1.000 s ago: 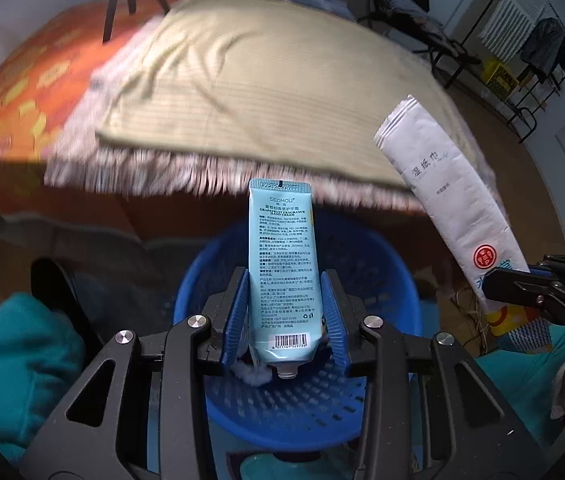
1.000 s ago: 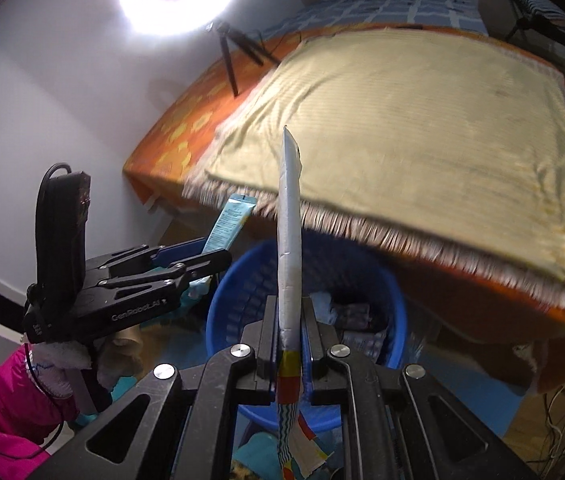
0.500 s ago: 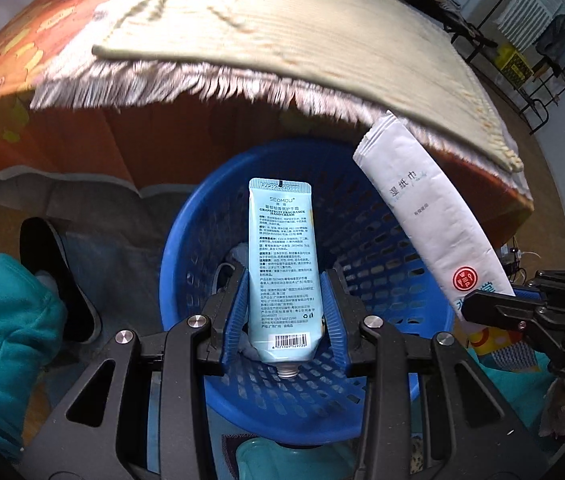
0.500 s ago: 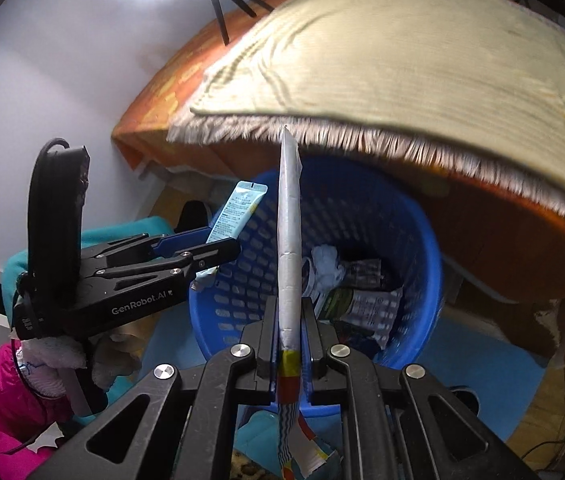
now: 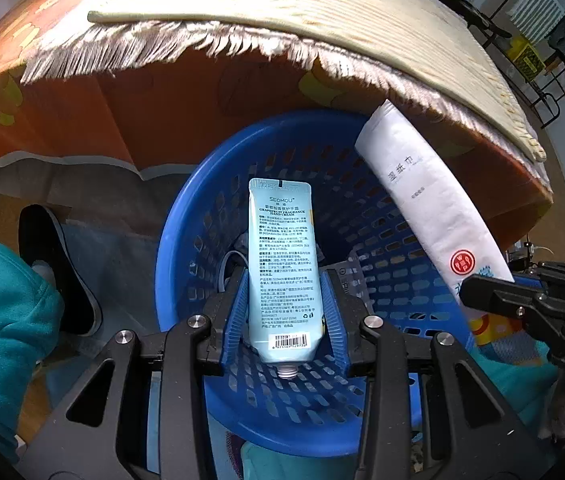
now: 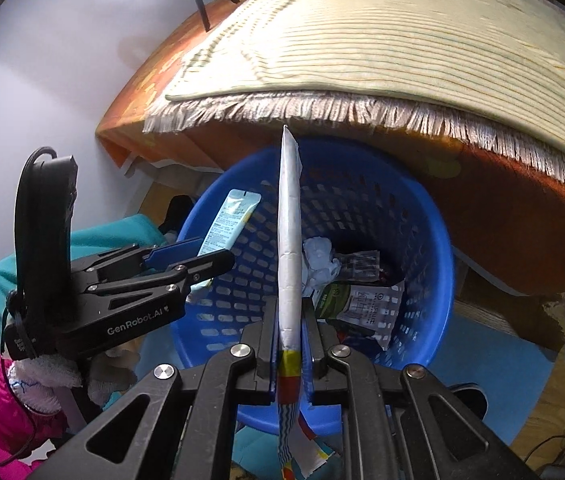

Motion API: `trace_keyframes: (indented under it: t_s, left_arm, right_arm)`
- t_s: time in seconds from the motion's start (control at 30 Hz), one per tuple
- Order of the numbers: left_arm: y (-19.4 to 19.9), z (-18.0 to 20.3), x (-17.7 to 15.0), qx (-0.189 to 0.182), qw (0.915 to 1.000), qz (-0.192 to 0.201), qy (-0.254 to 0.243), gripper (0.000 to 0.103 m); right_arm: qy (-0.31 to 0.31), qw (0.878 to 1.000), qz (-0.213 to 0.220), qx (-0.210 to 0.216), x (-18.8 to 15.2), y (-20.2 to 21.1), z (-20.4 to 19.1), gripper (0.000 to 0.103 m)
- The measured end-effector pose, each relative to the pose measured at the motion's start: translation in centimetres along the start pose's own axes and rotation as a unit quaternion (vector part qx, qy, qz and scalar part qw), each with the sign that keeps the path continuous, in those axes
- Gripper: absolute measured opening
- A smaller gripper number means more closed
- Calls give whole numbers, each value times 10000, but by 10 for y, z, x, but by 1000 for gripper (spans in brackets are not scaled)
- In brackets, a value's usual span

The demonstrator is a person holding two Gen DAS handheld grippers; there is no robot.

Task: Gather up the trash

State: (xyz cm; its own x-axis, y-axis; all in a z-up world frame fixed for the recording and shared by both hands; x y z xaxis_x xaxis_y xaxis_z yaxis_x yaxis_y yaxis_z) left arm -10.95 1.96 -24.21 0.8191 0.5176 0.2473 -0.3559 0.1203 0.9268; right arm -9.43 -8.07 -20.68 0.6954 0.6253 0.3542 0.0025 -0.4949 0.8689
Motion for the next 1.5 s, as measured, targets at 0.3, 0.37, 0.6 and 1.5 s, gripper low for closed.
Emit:
trace_keyframes:
  t_s: [0.3,0.37,0.6,1.5]
  left_arm:
    - [-5,-4,1,77,10000,-22,48,37]
    - [-7,-5,1,88,9999,-41,56,41]
    - [-6,-5,3,143,9999,38,18,65]
    - [-6,-10,9,238,9996,23,121,70]
  right_arm:
    - [-172,9998,-29,-62,-2,-8,13,25]
    - [-191,9998,-12,-110,-2,-8,16,32]
    - [-268,9992,-4,-293,-2,-7,24,64]
    - [-84,9871,33,-1599,11,12,46,90]
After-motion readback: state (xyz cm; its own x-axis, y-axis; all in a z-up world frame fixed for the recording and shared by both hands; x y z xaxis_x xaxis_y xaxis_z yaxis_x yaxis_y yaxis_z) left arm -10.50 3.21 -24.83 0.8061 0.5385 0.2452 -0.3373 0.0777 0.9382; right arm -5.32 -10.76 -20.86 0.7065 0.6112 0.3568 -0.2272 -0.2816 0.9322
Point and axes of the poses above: each gripper's, at about its wrist camera, not at the fingertips, and y roughly against the way its jaws point, z to its right, x to its top, the point moved 10 cm from there along -y, roughly the way its jaws point, and after that the axes turned 13 degrees about y, right-handed, at the moved point
